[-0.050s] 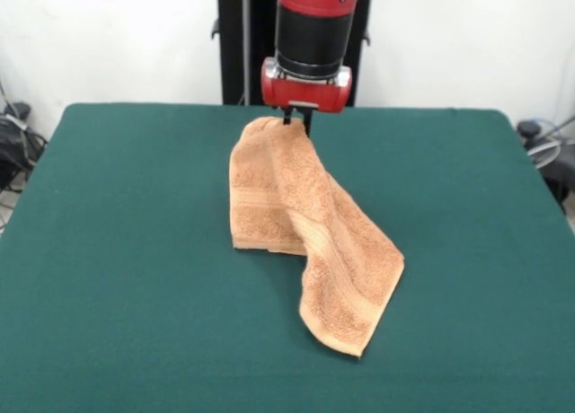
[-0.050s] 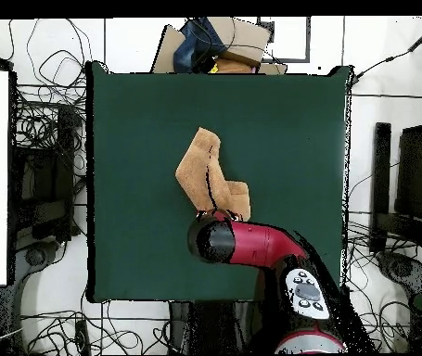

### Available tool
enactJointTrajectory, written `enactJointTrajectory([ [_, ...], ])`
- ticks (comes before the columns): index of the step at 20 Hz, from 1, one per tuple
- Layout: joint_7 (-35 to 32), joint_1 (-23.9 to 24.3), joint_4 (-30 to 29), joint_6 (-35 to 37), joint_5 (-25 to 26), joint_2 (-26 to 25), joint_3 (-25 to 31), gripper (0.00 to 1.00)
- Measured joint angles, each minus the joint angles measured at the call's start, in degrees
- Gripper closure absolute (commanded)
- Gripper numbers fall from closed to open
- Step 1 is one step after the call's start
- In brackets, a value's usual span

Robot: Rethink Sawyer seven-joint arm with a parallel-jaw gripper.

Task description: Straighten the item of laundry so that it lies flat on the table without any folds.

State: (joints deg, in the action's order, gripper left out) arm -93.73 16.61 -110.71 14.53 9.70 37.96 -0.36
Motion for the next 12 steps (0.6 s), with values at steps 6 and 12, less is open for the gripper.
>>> enactJointTrajectory([
  [6, 0.0, 0.0, 0.0, 0.0, 0.0, 0.5, 0.0, 1.0],
  [12, 0.0, 0.7, -0.1, 0.0, 0.0, 1.9, 0.0, 1.0],
])
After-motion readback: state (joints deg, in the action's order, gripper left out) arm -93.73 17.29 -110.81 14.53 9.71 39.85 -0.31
